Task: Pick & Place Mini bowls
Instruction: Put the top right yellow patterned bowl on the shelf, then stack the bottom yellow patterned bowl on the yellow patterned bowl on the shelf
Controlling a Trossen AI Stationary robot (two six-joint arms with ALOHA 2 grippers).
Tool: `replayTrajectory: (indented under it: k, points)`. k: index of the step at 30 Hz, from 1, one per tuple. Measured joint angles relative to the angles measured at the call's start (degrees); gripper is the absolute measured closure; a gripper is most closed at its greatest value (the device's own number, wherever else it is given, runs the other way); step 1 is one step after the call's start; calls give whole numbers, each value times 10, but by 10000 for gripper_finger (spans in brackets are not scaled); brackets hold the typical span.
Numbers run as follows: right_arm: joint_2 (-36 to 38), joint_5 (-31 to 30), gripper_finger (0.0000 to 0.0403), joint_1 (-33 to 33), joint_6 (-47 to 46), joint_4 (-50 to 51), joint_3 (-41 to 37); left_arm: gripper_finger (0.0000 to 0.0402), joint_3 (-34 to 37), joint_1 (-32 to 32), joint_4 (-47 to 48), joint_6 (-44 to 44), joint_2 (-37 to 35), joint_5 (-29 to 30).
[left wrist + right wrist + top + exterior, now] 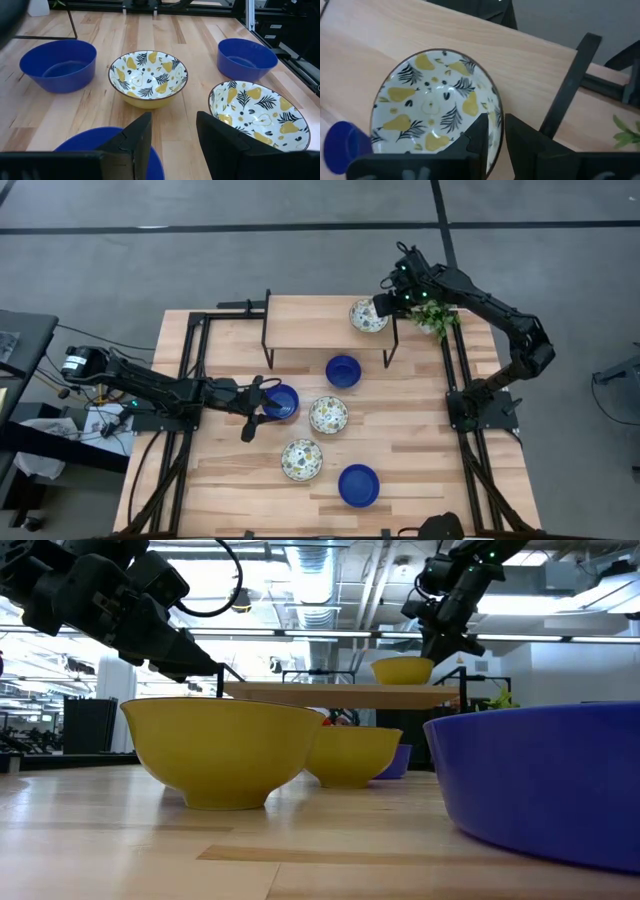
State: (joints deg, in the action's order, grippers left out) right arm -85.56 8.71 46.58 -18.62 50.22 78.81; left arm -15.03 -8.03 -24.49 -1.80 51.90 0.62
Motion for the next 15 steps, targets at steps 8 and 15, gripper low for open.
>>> replayTrajectory:
  k: [8, 15]
  points:
    - [0, -21, 308, -1, 17, 1, 0, 248, 0, 0, 0, 0, 0, 0]
    - [10, -26, 281, 0, 27, 3, 10, 248, 0, 0, 0, 0, 0, 0]
